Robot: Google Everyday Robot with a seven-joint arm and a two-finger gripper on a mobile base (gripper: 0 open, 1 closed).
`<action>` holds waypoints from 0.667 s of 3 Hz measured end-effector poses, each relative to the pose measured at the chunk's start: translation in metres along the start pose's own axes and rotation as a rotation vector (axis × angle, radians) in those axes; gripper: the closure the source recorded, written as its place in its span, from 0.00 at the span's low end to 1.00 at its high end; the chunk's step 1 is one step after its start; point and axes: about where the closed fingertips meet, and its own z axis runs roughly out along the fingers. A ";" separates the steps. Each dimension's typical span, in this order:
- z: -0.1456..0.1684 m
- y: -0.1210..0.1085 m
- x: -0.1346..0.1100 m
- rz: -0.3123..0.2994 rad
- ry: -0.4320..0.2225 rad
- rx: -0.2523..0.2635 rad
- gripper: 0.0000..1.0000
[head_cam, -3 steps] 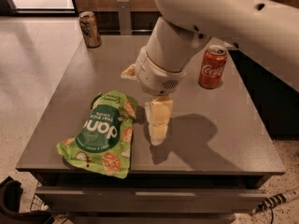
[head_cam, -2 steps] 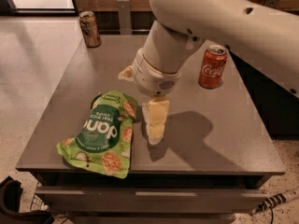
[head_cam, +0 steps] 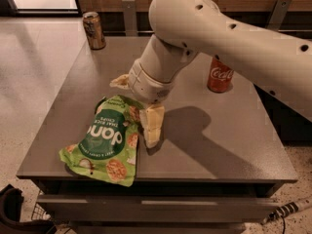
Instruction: Move green rice chip bag near orange can
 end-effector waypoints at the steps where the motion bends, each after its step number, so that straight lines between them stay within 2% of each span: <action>1: 0.003 -0.014 -0.022 -0.081 -0.006 0.031 0.25; 2: 0.004 -0.016 -0.044 -0.115 0.000 0.052 0.47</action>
Offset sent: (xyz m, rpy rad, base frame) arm -0.0238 0.0622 0.0267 0.0408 -0.1320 0.1036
